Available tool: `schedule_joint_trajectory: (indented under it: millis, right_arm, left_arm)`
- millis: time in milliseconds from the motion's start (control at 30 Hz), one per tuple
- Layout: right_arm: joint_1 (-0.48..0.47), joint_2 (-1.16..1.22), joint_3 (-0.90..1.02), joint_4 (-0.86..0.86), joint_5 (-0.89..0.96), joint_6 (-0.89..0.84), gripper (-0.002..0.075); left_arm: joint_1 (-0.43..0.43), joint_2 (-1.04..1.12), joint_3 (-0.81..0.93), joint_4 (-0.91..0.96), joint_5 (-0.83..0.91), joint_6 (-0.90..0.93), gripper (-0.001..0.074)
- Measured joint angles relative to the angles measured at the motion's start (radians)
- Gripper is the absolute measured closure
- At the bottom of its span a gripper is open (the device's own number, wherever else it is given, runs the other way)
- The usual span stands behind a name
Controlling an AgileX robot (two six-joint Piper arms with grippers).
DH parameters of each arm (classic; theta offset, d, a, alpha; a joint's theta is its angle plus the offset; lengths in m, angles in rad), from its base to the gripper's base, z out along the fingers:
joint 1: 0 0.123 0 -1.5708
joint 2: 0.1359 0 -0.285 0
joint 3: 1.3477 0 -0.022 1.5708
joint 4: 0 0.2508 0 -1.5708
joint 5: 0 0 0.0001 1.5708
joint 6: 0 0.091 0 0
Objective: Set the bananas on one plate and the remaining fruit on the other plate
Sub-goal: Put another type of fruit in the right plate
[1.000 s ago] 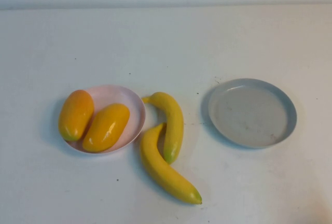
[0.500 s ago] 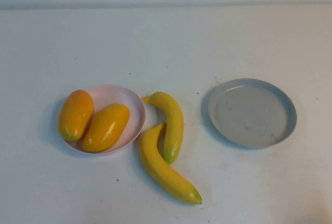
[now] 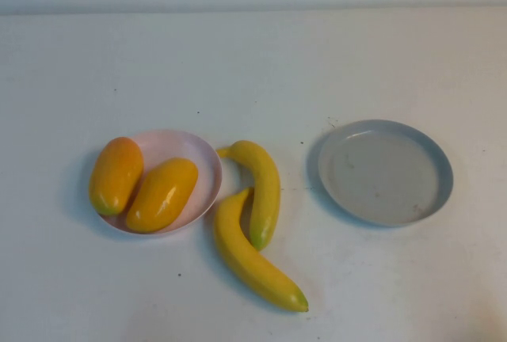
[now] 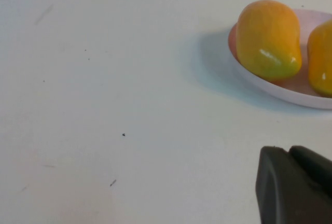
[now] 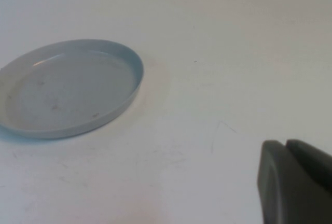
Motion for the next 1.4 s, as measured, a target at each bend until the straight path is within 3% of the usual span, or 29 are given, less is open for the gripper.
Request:
schedule_joint_trajectory:
  millis: [700,1100,1200,1400]
  right_arm:
    - [0.000,0.000,0.001,0.005,-0.027,0.004,0.0743]
    - [0.000,0.000,0.001,0.349,-0.328,0.026,0.0743]
    - [0.000,0.000,-0.015,0.445,-0.260,0.026,0.0743]
    - [0.000,0.127,-0.229,0.497,0.077,-0.013,0.0743]
  left_arm:
    - [0.000,0.000,0.000,0.000,0.000,0.000,0.0736]
    - [0.000,0.000,0.000,0.000,0.000,0.000,0.0736]
    - [0.000,0.000,0.000,0.000,0.000,0.000,0.0736]
    - [0.000,0.000,0.000,0.000,0.000,0.000,0.0736]
